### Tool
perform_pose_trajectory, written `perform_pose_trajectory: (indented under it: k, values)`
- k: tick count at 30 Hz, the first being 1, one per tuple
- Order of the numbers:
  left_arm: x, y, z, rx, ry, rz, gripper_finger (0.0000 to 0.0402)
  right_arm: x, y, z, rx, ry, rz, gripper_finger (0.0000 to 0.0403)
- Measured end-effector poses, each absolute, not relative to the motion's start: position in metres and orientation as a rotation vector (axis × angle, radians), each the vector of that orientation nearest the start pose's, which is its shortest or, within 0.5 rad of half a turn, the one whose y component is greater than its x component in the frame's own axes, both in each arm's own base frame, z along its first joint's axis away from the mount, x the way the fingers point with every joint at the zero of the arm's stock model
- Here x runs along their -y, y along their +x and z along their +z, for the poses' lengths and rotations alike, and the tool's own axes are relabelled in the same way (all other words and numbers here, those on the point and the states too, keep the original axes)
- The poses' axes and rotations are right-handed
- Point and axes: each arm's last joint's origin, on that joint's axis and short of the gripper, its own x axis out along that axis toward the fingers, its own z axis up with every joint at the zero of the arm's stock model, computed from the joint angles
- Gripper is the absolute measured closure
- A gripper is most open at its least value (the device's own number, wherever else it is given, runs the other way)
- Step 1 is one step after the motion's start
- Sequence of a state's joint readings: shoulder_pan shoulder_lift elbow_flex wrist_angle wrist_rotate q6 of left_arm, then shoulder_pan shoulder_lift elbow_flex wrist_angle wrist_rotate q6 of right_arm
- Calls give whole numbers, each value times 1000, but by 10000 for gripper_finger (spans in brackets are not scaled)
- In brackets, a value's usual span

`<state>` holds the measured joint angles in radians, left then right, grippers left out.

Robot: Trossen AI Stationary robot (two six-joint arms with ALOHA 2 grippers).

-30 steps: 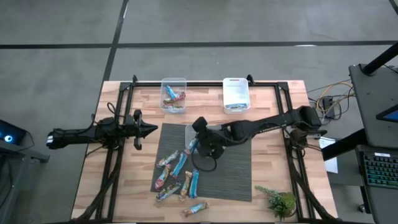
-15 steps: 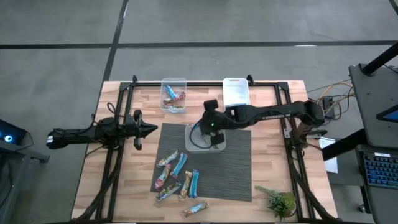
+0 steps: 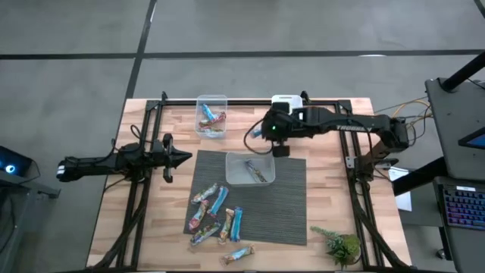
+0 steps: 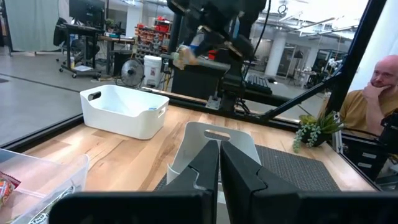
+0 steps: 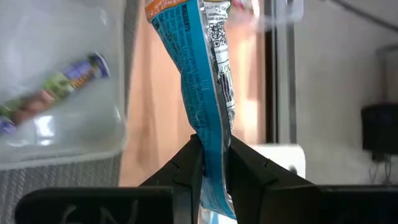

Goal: Pick and place Granola Bars by type
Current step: Put the yellow granola bar into the white bin

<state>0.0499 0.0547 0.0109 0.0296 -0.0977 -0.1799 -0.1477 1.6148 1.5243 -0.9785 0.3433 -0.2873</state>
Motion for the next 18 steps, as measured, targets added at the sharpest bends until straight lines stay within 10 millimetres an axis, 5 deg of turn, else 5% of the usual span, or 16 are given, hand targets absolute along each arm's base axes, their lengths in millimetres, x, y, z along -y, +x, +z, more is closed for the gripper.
perform_pose_trajectory:
  k: [18]
  values:
    - [-8,100,166,-1,-179,149,401,134,280,319,-1294,-266,-442,349]
